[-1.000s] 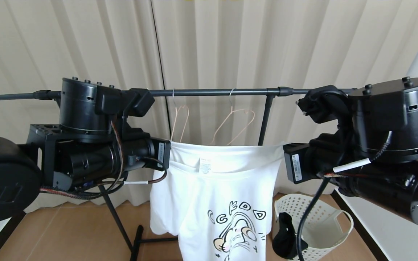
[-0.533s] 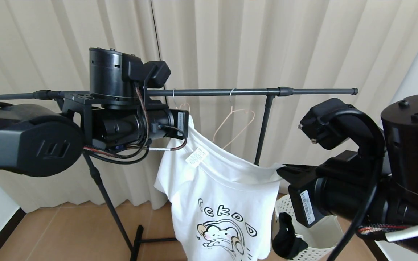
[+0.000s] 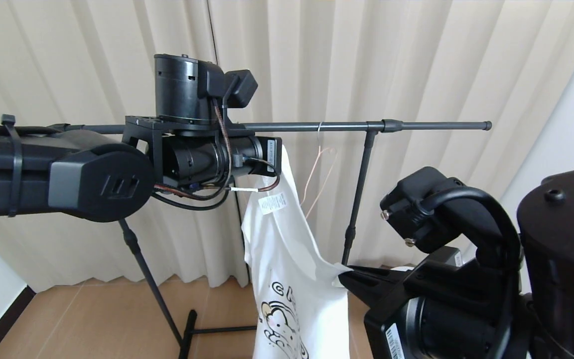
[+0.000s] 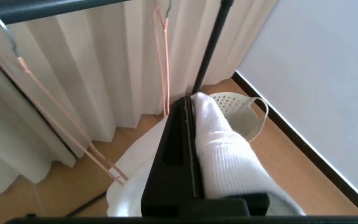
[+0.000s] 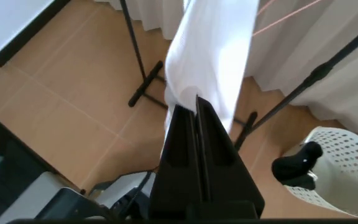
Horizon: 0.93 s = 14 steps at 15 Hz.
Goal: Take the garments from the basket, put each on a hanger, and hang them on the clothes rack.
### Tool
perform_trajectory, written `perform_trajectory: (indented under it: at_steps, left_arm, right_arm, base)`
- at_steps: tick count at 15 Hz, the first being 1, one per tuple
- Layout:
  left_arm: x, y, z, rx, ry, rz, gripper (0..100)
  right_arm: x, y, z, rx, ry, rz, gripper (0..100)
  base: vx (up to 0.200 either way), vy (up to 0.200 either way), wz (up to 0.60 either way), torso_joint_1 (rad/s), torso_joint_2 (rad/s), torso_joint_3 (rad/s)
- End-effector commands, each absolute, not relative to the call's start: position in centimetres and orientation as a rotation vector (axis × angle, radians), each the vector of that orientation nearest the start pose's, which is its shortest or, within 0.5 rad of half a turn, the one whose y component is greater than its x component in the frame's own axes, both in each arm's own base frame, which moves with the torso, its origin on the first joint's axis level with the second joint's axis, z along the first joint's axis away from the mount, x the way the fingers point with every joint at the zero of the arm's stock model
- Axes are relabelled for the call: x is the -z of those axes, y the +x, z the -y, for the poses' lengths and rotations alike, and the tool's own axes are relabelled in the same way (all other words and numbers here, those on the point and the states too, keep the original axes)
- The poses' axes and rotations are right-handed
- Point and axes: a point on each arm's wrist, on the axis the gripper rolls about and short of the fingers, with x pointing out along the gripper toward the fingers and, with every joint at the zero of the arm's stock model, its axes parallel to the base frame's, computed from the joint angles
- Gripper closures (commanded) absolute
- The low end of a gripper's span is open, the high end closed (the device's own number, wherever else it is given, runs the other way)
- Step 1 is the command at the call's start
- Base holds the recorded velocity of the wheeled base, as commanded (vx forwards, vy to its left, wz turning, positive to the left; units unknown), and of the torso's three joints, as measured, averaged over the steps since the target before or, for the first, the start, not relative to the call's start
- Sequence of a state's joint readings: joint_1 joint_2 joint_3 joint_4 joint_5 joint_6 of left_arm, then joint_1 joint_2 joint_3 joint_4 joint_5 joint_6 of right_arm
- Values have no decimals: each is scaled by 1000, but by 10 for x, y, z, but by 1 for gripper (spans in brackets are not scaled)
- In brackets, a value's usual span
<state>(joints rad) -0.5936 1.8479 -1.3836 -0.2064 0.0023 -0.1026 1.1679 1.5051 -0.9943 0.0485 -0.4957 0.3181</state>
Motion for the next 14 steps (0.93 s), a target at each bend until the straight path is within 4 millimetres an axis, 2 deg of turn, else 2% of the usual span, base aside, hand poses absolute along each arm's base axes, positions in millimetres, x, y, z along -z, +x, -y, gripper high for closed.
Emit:
perform_trajectory:
  at_steps: [1,4,8,10,12,13,14]
  left_arm:
    - [-251,309,212,604,-26,-280,100]
    - [-253,301,223,654,-23,-271,100]
    - [-252,301,221,646,-22,-276,100]
    - [-251,301,219,638,-22,-282,100]
    - [-259,291,200,605,-13,-300,100]
    - [-262,288,195,600,-12,-306,100]
    - [-267,280,180,574,-4,-339,100]
  right_arm:
    - [-219,109,-244,-604,-102,-507,100]
    - [-221,111,-266,-642,55,-518,100]
    - [-226,113,-265,-630,100,-508,100]
    - [-230,121,-255,-597,100,-498,100]
    - [-238,131,-225,-524,31,-491,100]
    - [-239,133,-218,-503,9,-495,100]
    - [-241,143,-200,-431,-22,-500,100]
  base:
    - [0,0,0,0,0,0]
    - [0,0,0,0,0,0]
    - [0,0,0,0,0,0]
    - [0,0,0,0,0,0]
    - [0,0,0,0,0,0]
    - [0,0,0,0,0,0]
    - [0,0,0,0,0,0]
